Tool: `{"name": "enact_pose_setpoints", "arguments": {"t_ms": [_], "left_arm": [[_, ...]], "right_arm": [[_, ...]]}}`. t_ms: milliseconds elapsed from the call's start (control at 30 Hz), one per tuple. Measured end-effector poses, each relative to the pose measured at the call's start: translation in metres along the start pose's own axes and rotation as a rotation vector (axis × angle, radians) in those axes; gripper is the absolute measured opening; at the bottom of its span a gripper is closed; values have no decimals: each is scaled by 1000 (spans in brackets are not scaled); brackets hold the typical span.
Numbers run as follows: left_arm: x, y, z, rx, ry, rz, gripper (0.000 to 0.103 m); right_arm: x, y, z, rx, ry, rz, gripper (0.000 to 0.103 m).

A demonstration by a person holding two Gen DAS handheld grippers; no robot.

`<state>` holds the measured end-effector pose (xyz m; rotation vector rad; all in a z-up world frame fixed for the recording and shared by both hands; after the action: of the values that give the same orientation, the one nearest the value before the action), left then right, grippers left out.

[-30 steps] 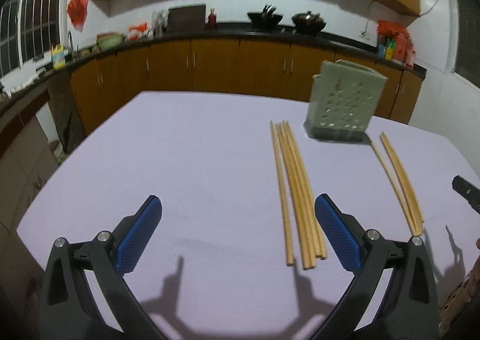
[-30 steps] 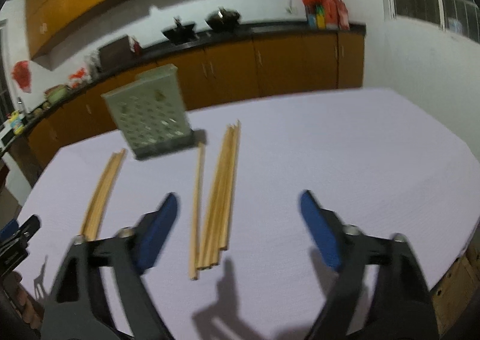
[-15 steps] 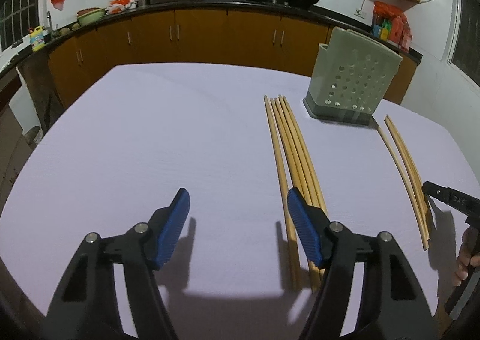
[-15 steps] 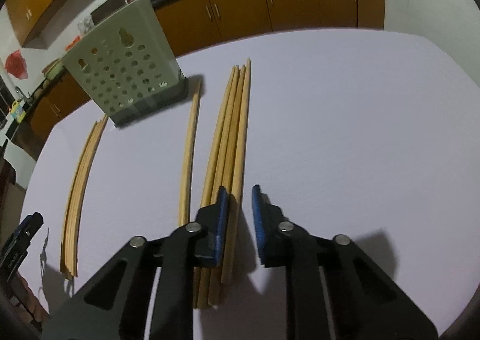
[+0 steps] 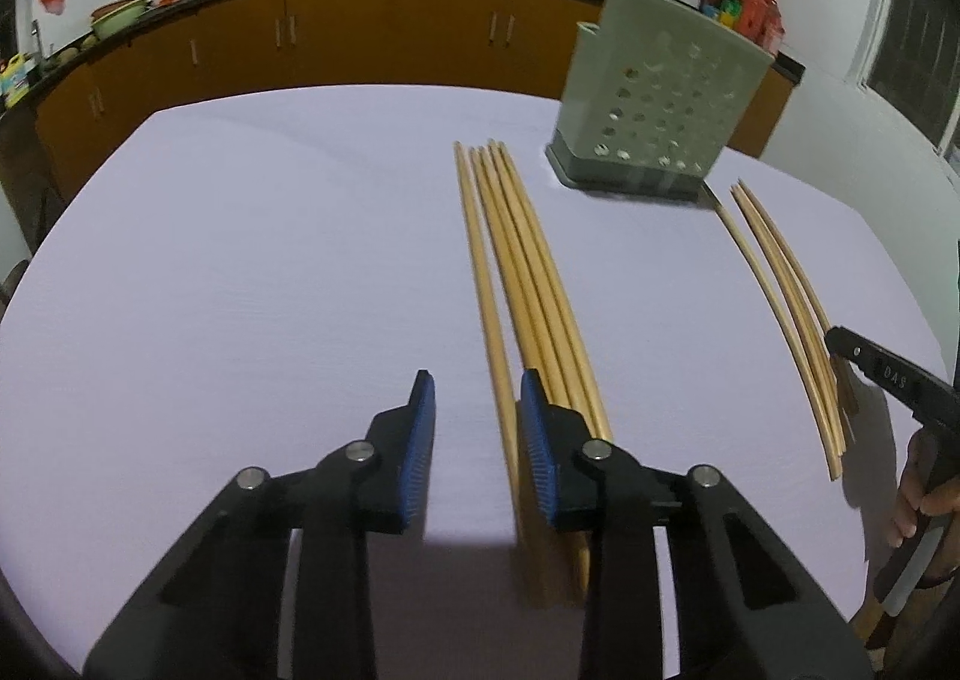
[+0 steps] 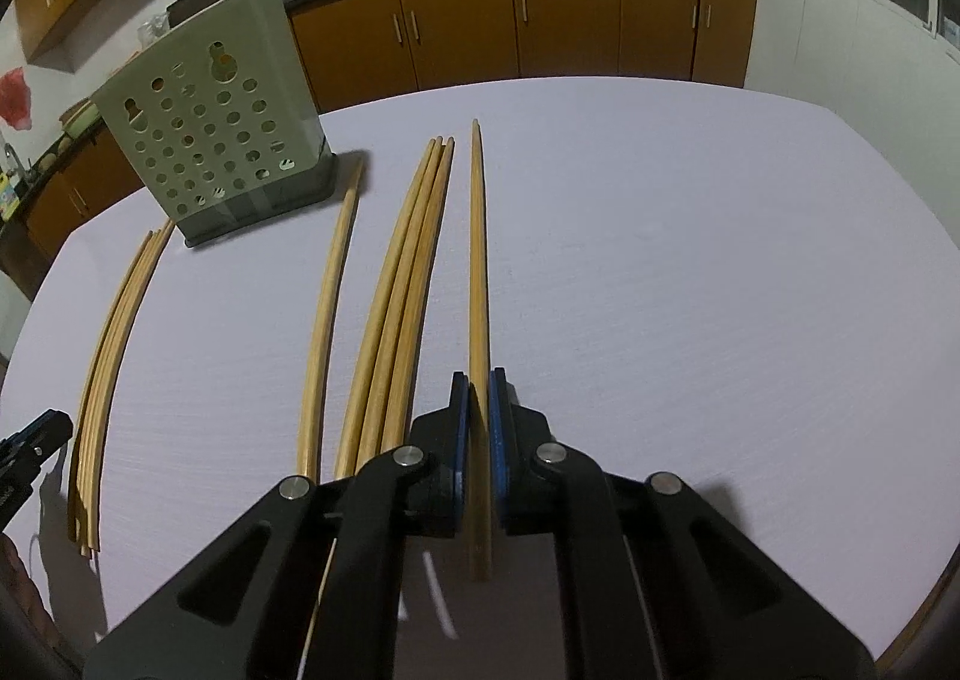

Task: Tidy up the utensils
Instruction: 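Lower the left tool onto a wooden chopstick and close it while the right tool grasps another, then lift the left tool's chopstick upright while the right tool lifts its chopstick upright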

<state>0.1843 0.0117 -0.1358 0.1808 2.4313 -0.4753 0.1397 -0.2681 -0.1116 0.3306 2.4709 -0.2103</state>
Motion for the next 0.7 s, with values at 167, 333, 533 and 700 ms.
{"name": "enact_pose_setpoints", "arguments": {"t_ms": [167, 333, 533, 700], "left_arm": [[0, -3, 10, -34, 39, 48, 19], [-8, 4, 14, -51, 45, 58, 8], [-26, 24, 21, -78, 38, 42, 8], [-30, 32, 22, -80, 18, 34, 8]], "right_arm": [[-5, -9, 3, -3, 7, -7, 8], [-20, -14, 12, -14, 11, -10, 8], [-34, -20, 23, -10, 10, -5, 8], [-41, -31, 31, 7, -11, 19, 8]]}}
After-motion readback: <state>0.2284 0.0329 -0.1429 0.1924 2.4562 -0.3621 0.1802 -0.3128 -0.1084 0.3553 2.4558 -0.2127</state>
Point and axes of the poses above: each gripper's, at about its wrist camera, not at the fingertips, and z roughly the way its jaws point, y to its left, x to its underside, the point moved 7 cm from there along z, roughly the way its jaws point, and after that the axes turned 14 degrees about x, right-handed, at the moved point
